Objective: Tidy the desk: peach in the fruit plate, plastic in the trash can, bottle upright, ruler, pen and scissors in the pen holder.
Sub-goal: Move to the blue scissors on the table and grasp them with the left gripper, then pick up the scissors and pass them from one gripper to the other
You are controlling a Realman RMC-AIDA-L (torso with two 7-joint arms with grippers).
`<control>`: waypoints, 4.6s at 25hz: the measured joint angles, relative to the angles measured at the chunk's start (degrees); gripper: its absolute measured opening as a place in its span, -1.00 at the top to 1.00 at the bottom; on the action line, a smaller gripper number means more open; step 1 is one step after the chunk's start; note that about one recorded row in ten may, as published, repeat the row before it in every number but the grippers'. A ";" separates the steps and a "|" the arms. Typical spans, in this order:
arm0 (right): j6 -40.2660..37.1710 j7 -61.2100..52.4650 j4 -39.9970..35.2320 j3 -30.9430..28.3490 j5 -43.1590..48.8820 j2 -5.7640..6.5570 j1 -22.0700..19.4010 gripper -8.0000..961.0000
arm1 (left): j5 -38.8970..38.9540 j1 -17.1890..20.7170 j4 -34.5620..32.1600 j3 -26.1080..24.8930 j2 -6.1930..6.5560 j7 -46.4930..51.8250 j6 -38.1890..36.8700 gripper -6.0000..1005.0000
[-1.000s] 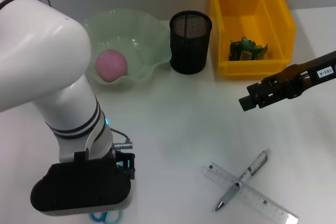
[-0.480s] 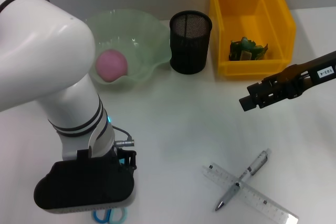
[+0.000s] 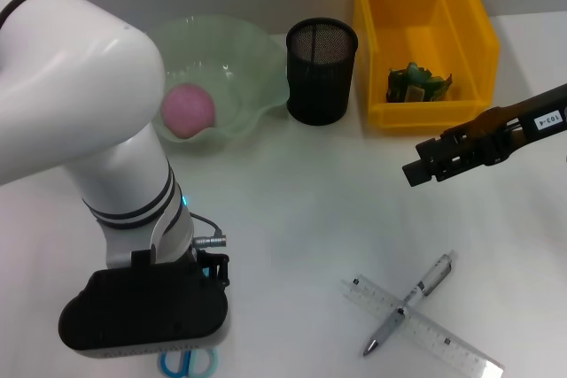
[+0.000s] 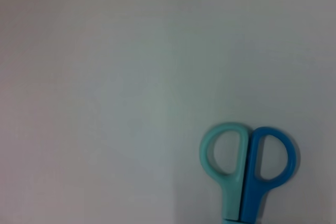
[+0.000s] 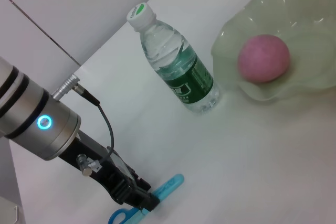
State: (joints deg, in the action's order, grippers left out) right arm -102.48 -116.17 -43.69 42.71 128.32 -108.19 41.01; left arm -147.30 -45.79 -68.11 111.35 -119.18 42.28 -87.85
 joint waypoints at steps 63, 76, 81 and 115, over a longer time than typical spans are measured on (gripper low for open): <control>0.01 0.23 0.19 0.00 -0.01 0.18 0.65 -0.70 | 1.91 -3.60 5.43 -0.18 0.00 0.60 0.88 0.56; 0.01 0.24 0.19 0.00 -0.01 0.17 0.67 -0.70 | 1.55 -3.59 5.47 -0.09 0.00 0.79 0.82 0.33; 0.01 0.26 0.18 -0.06 -0.01 0.18 1.03 -0.70 | 1.56 -3.62 5.47 -0.21 0.00 0.79 0.89 0.32; 0.00 0.42 0.18 -0.09 0.00 0.17 1.56 -0.70 | 1.49 -4.32 6.33 0.00 0.00 2.88 -0.04 0.54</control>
State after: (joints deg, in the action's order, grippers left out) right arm -102.48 -115.75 -43.50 42.63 128.32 -108.02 42.57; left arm -145.81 -50.11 -61.79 111.35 -119.18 45.15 -87.89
